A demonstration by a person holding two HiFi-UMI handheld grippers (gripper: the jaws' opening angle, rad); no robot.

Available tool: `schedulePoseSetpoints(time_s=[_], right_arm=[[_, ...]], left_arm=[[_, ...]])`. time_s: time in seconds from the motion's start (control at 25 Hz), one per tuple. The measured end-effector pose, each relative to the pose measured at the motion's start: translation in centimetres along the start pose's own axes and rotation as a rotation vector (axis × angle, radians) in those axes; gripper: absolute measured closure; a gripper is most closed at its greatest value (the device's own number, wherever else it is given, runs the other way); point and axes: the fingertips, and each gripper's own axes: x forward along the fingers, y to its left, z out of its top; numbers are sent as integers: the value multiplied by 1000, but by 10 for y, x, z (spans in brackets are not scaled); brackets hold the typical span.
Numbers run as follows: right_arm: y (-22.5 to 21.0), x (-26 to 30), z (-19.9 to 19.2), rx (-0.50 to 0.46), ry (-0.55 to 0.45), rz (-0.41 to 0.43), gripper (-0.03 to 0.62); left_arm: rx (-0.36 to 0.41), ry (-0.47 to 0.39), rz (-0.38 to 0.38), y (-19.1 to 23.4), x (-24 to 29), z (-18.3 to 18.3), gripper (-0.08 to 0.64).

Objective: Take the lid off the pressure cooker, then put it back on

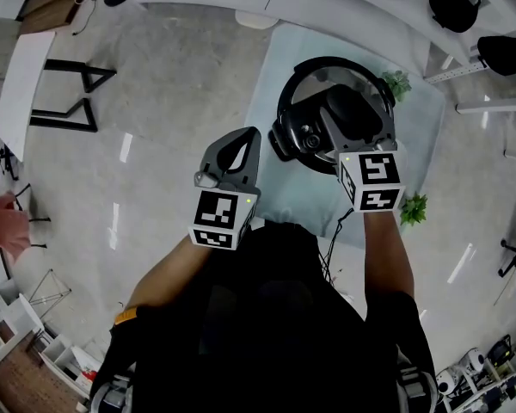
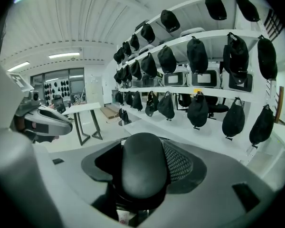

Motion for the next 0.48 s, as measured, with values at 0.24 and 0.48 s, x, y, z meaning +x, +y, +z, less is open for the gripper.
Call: schedulePoseSetpoints(time_s=[0.24,0.48], right_arm=[[-1,-13,17,16,-38,-6,299],[1,-44,31,30,-87,-53,299]], left_arm=[[-14,-13,-4,3,-11,4,554],[3,-33,-35,-2,-23,10,552]])
